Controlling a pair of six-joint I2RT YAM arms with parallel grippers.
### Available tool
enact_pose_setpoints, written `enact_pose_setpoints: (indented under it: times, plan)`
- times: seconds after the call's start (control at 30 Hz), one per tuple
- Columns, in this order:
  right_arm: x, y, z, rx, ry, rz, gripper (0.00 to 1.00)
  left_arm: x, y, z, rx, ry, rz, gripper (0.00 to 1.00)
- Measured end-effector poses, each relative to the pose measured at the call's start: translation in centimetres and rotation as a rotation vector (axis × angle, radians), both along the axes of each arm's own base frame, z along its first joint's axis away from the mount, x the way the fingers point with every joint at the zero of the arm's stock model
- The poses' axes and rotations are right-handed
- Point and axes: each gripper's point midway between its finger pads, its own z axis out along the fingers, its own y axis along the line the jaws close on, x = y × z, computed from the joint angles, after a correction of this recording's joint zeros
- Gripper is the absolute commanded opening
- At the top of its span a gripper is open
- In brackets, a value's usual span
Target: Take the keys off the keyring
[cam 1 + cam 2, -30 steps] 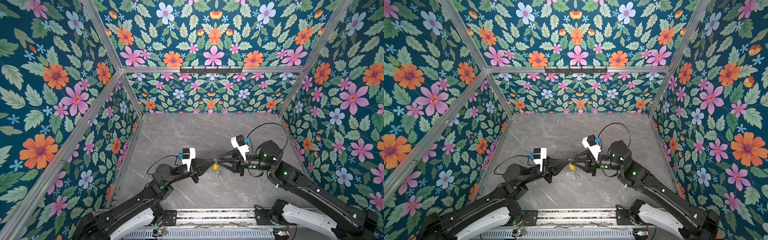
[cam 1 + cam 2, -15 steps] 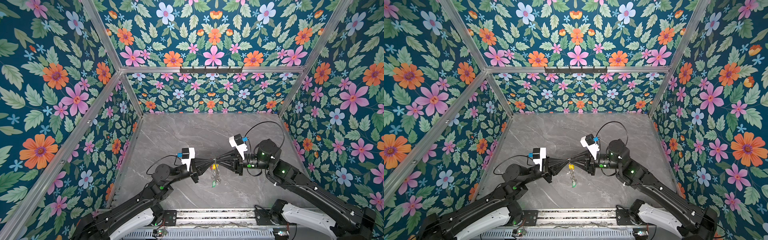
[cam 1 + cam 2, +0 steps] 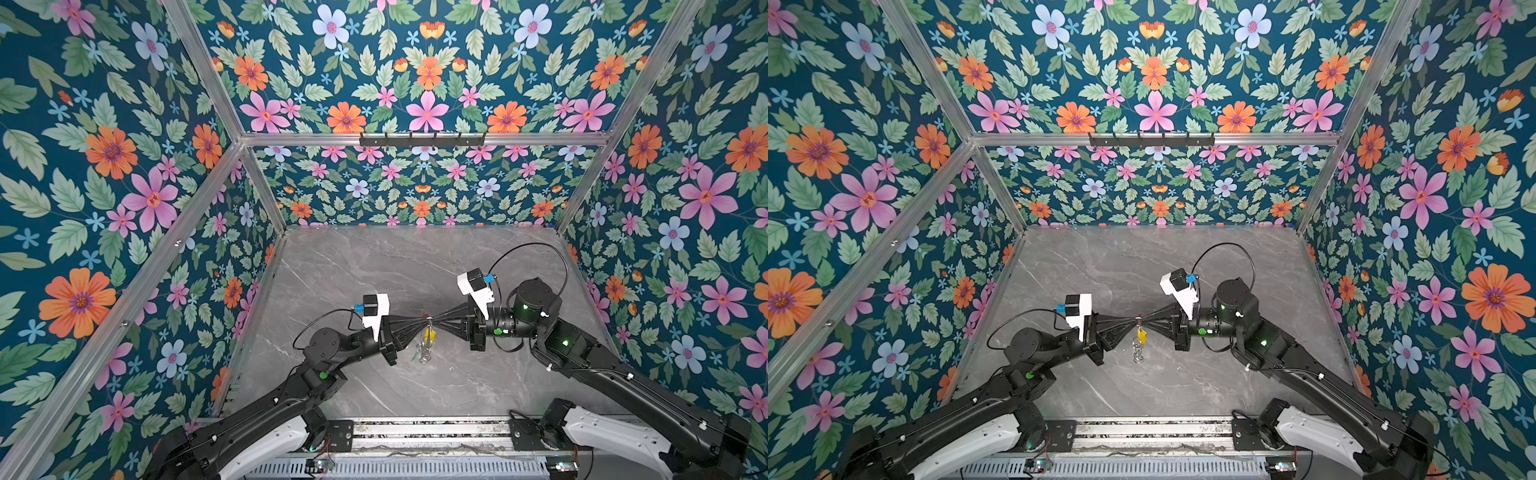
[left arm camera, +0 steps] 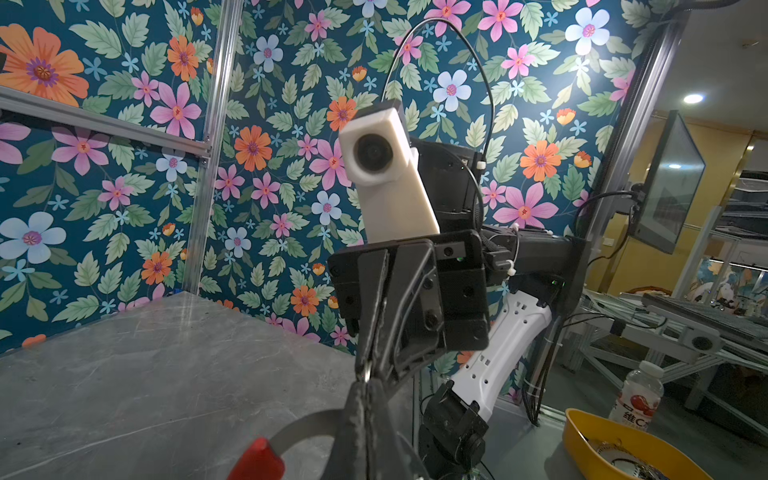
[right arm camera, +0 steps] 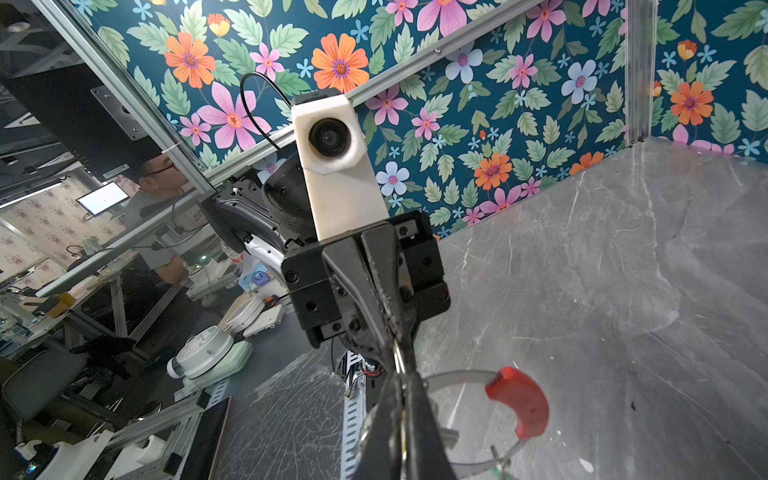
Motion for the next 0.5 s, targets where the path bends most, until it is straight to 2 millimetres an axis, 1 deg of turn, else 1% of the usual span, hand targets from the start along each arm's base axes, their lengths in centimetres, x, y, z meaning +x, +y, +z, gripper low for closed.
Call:
enact_pose_setpoints:
  times: [0.03,0.07,0.23,0.27,0.33,0.37,0.4,0.5]
  plan:
    - [-0.1,0.0,0.0,0.001,0.005,0.001,0.00,0.0,0.0,0.0,-0.001,0.000,0.001,0.35]
    - [-0.1,-0.1,-0.1,0.001,0.011,0.000,0.00,0.0,0.1,0.1,-0.003,0.003,0.004,0.37]
    - [-0.4,-0.4,0.1,0.011,0.002,-0.002,0.00,0.5,0.9,0.0,-0.016,0.018,0.055,0.42]
    - [-0.3,-0.4,0.1,0.012,0.000,-0.007,0.00,0.6,1.0,-0.1,-0.020,0.022,0.066,0.42]
    - [-0.4,-0.5,0.2,0.013,-0.001,-0.008,0.00,0.8,1.2,0.0,-0.024,0.025,0.080,0.31]
    - [-0.3,-0.5,0.2,0.013,-0.001,-0.013,0.00,0.8,1.3,0.0,-0.026,0.029,0.083,0.28]
    - [-0.2,-0.5,0.2,0.013,-0.002,-0.018,0.00,0.9,1.3,0.0,-0.026,0.029,0.085,0.27]
    - [-0.1,-0.5,0.1,0.012,-0.002,-0.025,0.00,0.9,1.0,-0.3,-0.019,0.034,0.077,0.33]
